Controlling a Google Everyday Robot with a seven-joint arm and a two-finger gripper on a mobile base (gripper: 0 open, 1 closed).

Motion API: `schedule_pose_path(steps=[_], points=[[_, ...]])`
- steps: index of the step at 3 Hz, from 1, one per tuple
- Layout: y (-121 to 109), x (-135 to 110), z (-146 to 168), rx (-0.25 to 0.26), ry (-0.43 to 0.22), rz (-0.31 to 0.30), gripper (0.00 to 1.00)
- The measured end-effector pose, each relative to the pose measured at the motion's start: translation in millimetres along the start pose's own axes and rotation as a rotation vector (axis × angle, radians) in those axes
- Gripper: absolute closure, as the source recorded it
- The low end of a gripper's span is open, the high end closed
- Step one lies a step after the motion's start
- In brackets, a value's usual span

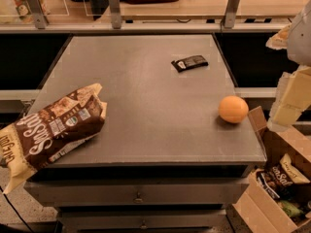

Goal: Move orange near rxbar chocolate

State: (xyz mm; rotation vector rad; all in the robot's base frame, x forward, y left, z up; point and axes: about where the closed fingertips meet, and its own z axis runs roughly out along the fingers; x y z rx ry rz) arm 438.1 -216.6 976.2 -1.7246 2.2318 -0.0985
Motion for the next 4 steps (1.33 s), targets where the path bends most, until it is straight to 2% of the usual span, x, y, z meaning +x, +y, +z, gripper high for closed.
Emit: schedule_pose_path(steps=[2,4], points=[[-7.3,0.0,8.8,0.002,-0.001,-0.015,0.0],[-28.0,10.9,53.4,-0.024,0.009,-0.025,0.0]])
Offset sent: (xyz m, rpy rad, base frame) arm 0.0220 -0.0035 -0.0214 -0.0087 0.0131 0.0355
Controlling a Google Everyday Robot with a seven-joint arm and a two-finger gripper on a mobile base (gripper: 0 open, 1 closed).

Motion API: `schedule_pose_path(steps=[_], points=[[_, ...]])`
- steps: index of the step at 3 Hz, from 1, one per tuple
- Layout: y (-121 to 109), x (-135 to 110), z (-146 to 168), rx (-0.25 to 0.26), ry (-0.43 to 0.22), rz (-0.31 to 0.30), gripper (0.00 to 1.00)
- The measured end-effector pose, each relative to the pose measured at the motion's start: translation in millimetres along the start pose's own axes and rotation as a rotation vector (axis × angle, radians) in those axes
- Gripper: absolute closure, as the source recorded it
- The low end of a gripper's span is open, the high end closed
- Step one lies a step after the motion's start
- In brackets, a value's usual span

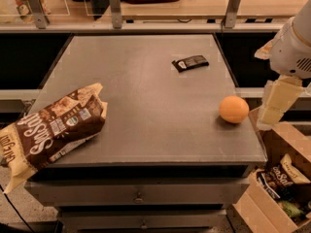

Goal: Move orange near rxbar chocolate

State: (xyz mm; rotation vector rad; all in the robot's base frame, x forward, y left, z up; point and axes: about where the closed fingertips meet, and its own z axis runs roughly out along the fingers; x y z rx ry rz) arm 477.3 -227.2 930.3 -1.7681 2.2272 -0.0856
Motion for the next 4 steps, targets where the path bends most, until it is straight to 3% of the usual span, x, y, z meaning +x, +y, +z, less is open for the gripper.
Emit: schedule_pose_path(steps=[3,4], points=[[-9.7,12.3,65.1,-0.035,0.004,0.005,0.0],[-9.1,9.9,79.8,-0.052,-0.015,0.004,0.14]])
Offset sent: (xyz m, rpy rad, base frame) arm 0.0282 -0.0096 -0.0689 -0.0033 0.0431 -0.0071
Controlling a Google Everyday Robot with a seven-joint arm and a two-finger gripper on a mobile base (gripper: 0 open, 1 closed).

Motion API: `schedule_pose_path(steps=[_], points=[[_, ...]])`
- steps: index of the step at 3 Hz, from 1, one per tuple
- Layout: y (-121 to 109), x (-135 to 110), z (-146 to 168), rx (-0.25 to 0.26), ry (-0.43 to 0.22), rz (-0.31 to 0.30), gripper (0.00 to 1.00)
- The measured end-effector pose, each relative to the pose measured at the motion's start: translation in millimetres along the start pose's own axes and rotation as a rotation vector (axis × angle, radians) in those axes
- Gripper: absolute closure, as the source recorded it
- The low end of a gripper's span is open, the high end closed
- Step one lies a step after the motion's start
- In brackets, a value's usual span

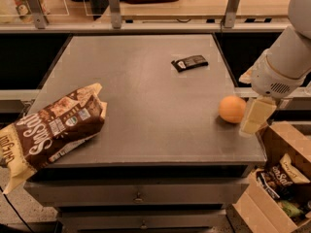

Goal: Move orange near rxbar chocolate

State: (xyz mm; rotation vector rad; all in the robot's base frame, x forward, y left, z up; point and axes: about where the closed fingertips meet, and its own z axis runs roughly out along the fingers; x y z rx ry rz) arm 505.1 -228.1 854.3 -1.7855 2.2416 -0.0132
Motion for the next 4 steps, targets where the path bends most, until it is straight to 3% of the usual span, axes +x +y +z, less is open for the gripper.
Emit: schedule_pose_path(steps=[2,3,4], points=[[4.7,-11.3,21.1,-0.058,-0.032,-0.015,0.62],[5.5,-19.7,16.0,-0.079,-0.072,-0.022,0.85],[-4.9,-35.8,-3.9,-0.043,-0.119,-0.047,0.88]])
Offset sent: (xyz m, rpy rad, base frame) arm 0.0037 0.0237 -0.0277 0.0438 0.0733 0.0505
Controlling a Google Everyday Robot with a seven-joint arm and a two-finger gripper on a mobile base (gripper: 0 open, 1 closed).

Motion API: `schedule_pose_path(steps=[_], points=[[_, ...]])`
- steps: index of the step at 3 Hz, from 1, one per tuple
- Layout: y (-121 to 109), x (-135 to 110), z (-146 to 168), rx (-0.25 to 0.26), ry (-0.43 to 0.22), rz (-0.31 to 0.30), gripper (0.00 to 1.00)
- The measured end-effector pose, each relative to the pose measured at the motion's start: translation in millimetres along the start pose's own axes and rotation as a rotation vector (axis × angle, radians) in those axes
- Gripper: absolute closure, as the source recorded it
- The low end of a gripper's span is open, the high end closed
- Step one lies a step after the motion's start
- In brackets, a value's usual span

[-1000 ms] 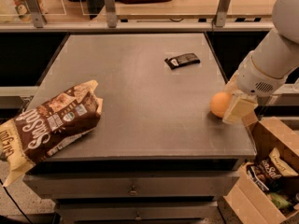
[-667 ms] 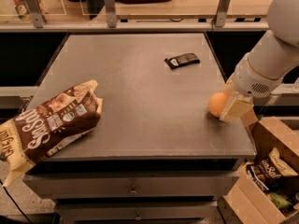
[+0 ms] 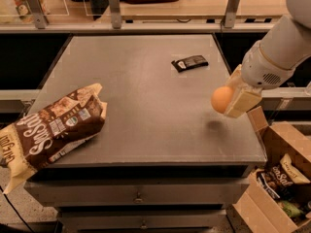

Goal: Move orange near rxbar chocolate

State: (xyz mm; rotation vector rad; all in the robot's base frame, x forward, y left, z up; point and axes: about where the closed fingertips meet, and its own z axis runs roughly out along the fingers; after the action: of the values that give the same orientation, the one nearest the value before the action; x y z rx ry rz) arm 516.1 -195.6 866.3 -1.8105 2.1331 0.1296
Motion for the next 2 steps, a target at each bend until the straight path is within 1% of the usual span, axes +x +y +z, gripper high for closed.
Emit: schedule_pose_path(steps=[1,2], points=[[-27.1,-19.9,-16.7,0.059,-0.034,-0.036,0.89],[-68.9,-36.8,-21.4,0.112,-0.055,-0.056,0.9]])
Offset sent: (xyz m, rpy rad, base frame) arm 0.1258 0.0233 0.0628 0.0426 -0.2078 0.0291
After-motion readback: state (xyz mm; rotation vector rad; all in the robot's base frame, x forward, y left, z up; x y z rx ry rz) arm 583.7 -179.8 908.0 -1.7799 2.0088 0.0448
